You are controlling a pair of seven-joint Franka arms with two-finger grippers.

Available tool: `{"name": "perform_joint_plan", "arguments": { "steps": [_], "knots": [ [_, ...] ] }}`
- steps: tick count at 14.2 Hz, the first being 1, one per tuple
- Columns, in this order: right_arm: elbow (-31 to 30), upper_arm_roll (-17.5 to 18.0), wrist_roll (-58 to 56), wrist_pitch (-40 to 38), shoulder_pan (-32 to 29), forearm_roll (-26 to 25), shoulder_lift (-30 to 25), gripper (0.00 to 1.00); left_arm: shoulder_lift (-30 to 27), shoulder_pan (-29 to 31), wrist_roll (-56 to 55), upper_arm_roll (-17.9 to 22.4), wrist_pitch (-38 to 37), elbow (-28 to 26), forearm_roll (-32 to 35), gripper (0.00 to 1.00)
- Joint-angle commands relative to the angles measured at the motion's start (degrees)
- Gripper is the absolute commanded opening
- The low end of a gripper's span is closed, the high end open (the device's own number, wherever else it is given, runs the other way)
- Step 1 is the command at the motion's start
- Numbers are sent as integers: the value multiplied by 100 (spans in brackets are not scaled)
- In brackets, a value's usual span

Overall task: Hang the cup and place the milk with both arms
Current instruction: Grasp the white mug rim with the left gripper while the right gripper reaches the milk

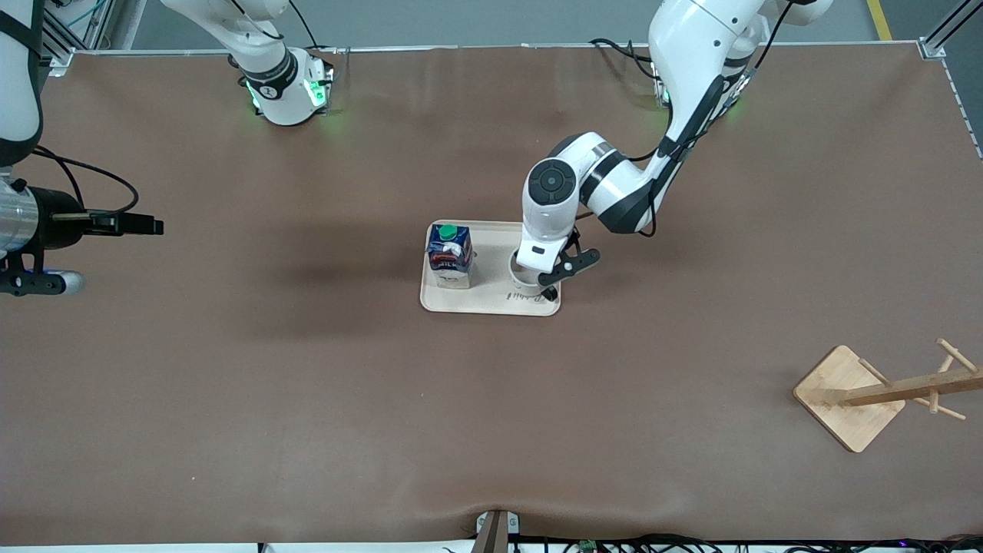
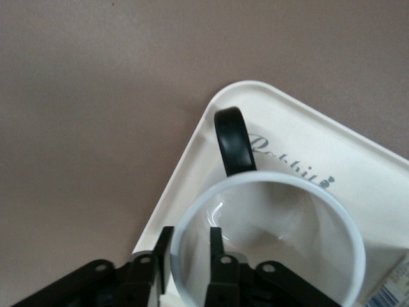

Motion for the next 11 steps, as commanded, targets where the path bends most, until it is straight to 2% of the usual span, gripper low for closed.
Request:
{"name": "perform_joint_plan", "arguments": {
  "steps": [1,3,5,7,9,11],
  "knots": [
    [16,-5,30,71,14,131,4,100,-83,28,-60,35,41,57,278,0],
    [-10,3,30,421,-4,149,266,100,-320,115,10,44,-3,109,558,0],
    [-11,3,30,423,14,175,347,100,-662,265,317,35,-256,206,586,0],
    [-19,3,152,380,136,367,355,100,-900,326,677,44,-914,504,586,0],
    [-28,3,766,318,347,412,355,100,-1145,615,1405,26,-1460,786,578,0],
    [-229,12,847,169,488,587,338,100,-1383,992,2038,0,-1759,926,473,0]
  ]
}}
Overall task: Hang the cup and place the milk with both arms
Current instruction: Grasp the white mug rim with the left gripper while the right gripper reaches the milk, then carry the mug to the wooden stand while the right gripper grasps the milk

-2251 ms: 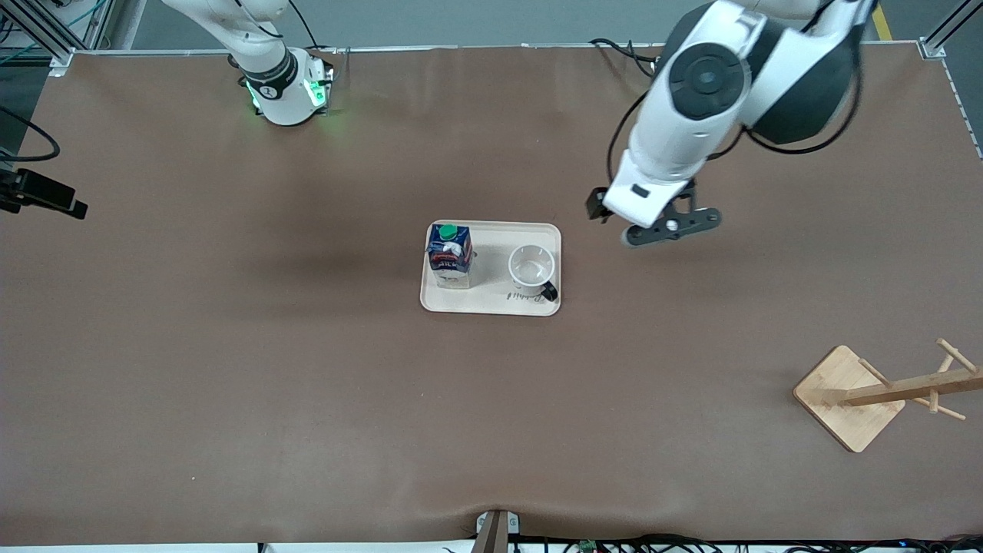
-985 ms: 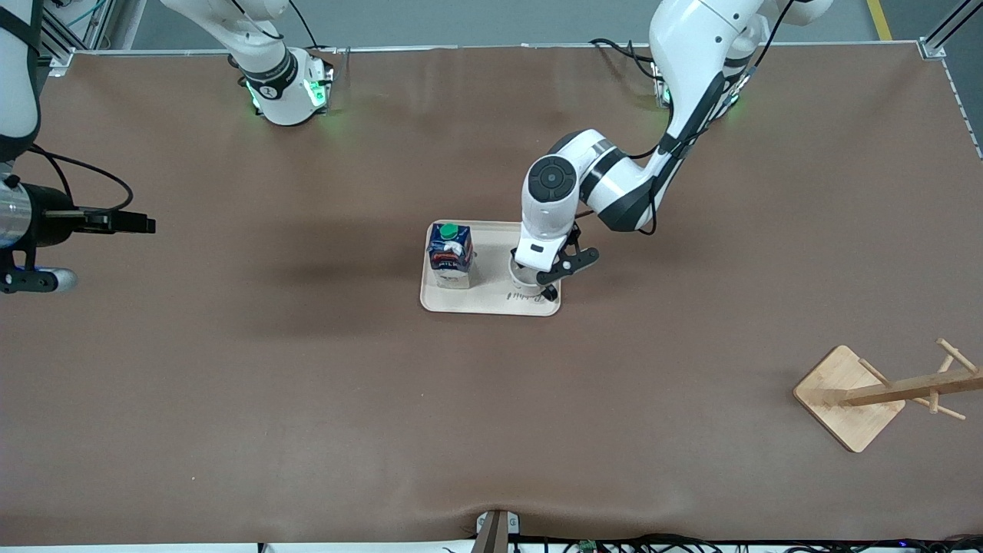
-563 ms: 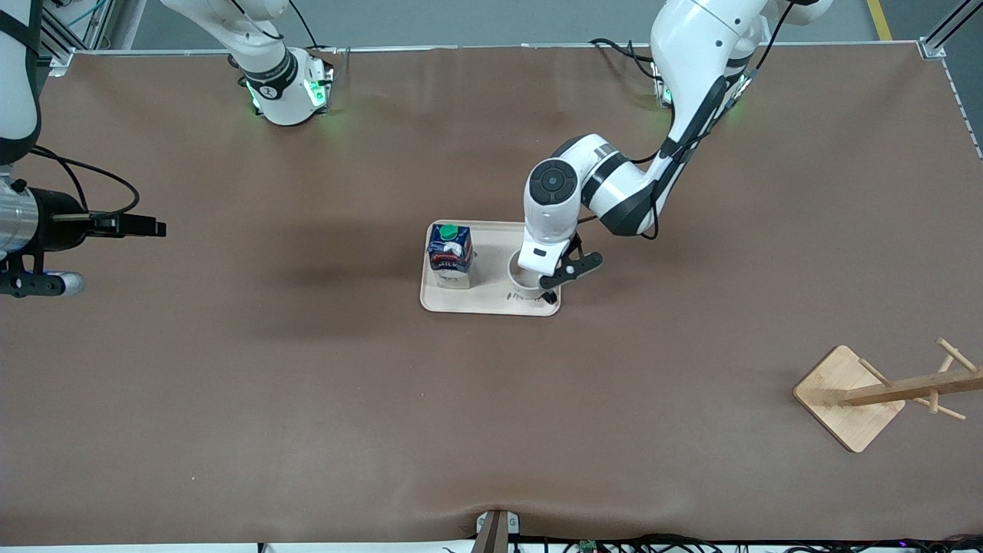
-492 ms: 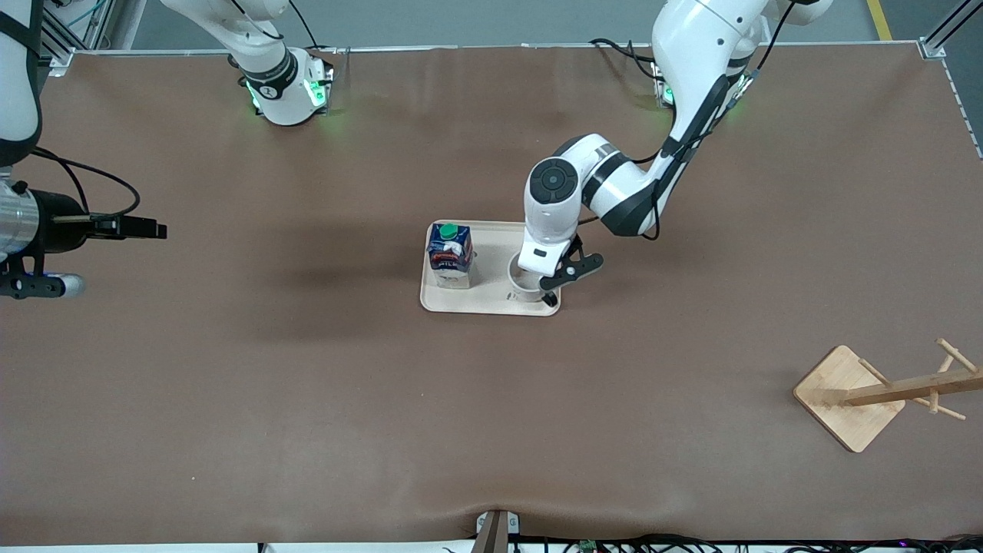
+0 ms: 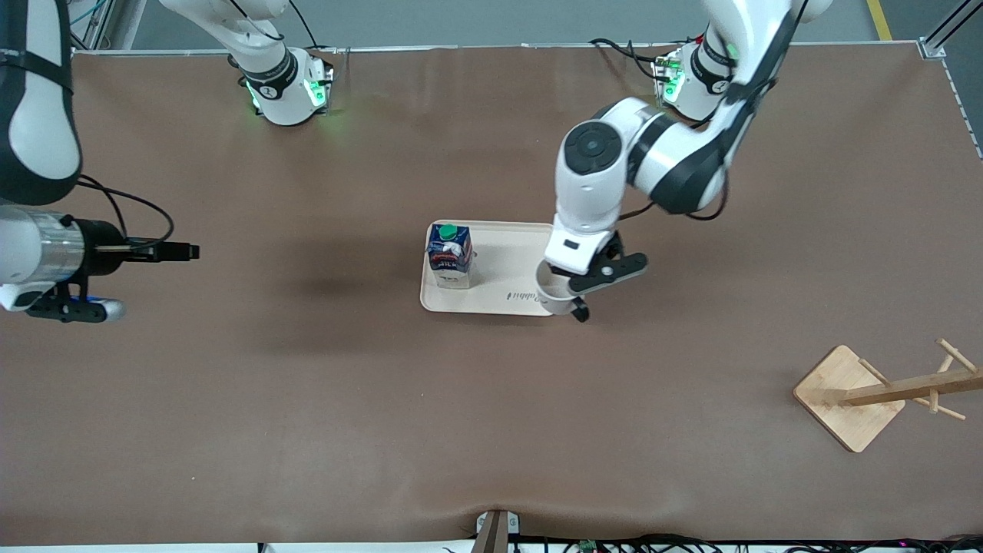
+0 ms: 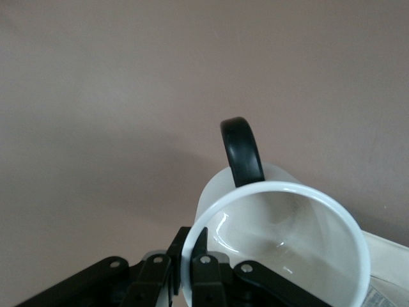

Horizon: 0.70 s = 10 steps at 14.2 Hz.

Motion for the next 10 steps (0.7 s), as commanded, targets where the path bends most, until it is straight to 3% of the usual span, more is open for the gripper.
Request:
{"name": "perform_joint_plan", "arguments": {
  "steps": [1,5,7,10],
  "knots": [
    [-277,-6,321,-162,255,287,-112,100,-313,493,846,-40,-496,181,-63,0],
    [-375,-6,2328,-14,1500,341,-131,100,-297,1012,1927,-14,-1217,804,-73,0],
    [-375,-6,3366,573,2239,341,-95,100,-314,1372,2586,-5,-1245,920,-73,0],
    [-367,-14,3740,1260,3093,350,167,100,-279,1751,3107,4,-1245,1156,-29,0]
  ]
}}
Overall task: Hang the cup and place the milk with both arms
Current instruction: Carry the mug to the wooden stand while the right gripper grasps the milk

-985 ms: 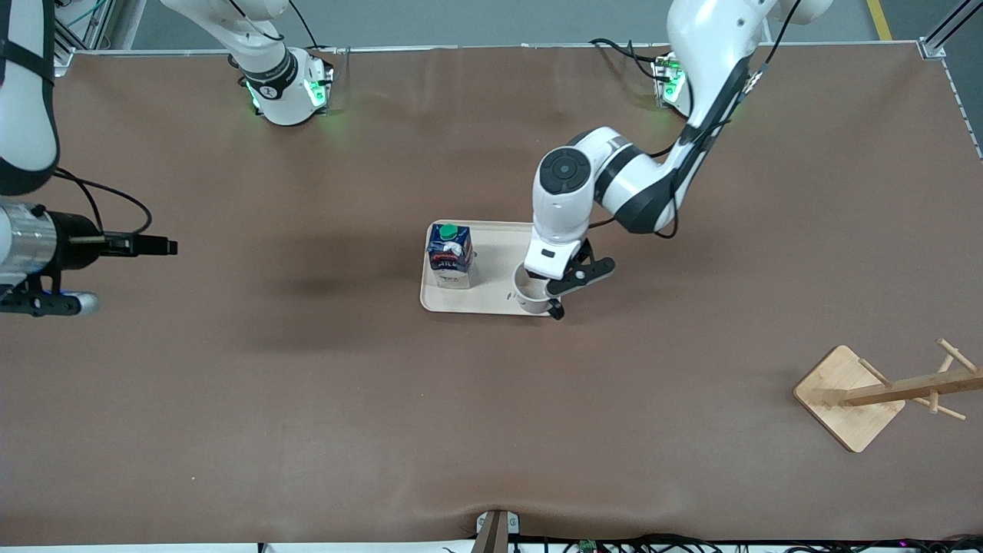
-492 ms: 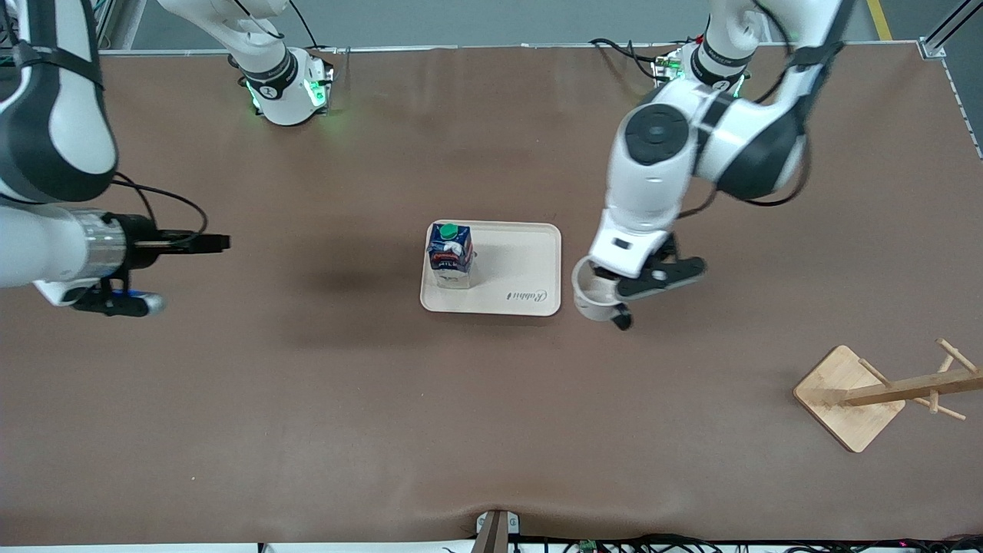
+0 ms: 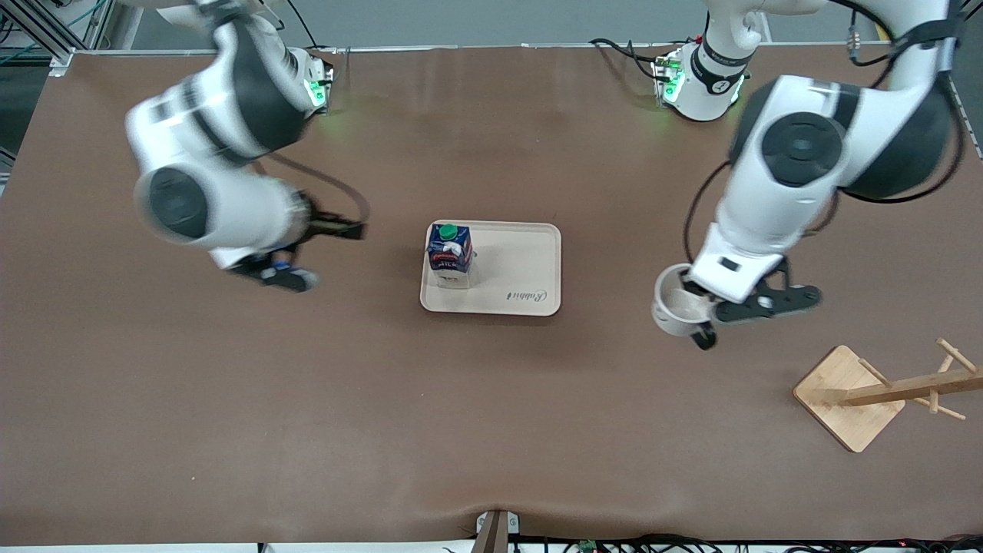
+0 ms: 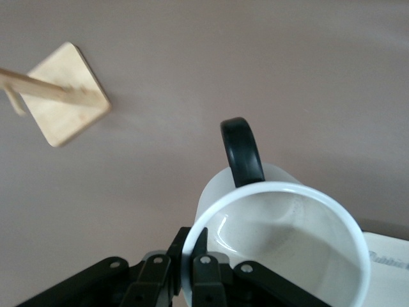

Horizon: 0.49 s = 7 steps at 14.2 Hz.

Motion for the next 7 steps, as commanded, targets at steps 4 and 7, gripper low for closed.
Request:
{"name": "perform_joint_plan", "arguments": {
  "steps": [4,7],
  "knots": [
    [-33,-83,260,583,792,135,439,100,95,674,1207,-25,-142,395,-55,0],
    [-15,-83,313,1373,899,643,729,100,95,1018,2025,-25,-142,465,-55,0]
  ]
}}
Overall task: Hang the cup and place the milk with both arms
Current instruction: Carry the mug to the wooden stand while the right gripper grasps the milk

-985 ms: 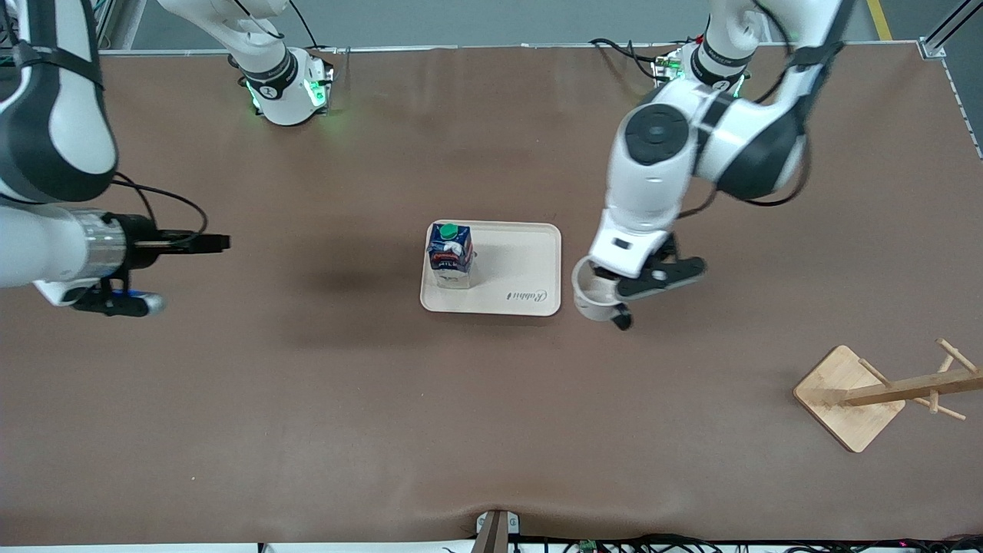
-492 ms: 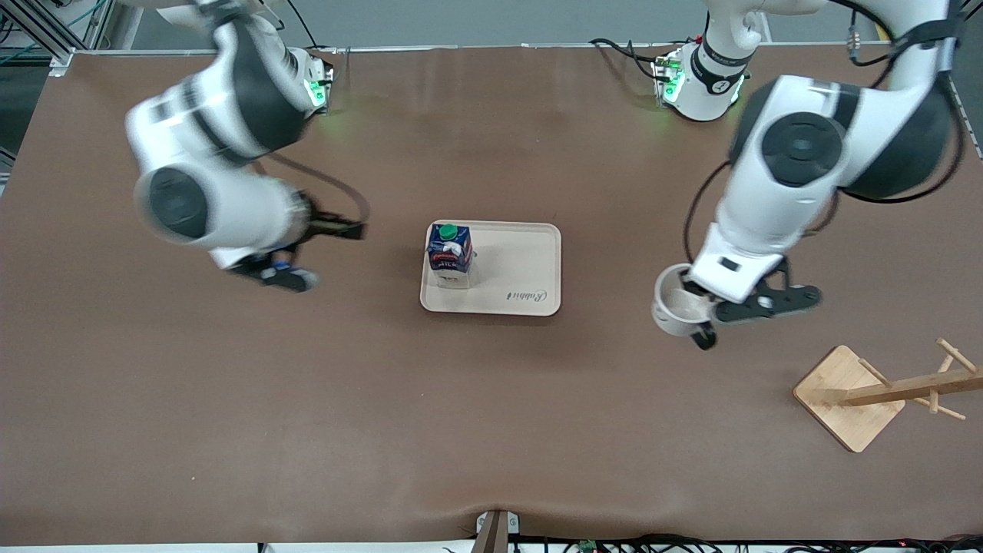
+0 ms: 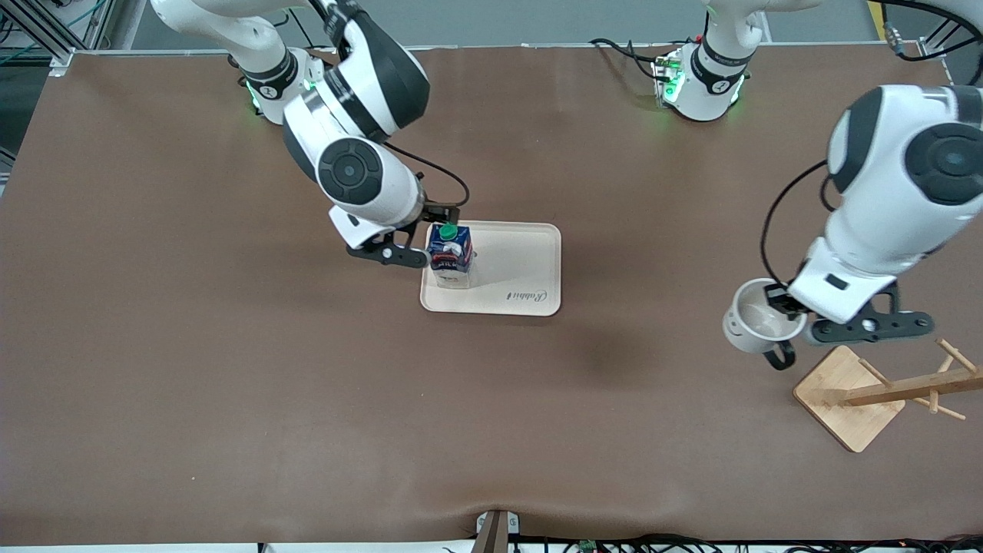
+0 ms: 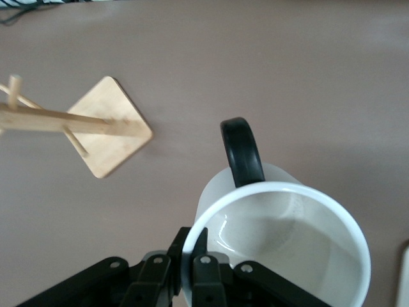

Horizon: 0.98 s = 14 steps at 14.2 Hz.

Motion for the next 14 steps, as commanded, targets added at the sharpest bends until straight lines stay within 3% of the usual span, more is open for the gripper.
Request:
{"name": "perform_joint_plan", "arguments": {
  "steps": [1,6,14],
  "knots": [
    [73,-70,72,431,125,537,190,100,59,311,720,-40,-137,226,-55,0],
    [11,-105,81,459,214,-83,270,100,59,637,1661,-40,-128,305,-20,0],
    [-260,-105,134,949,337,-147,410,100,59,1357,3251,-40,-101,296,-221,0]
  ]
}}
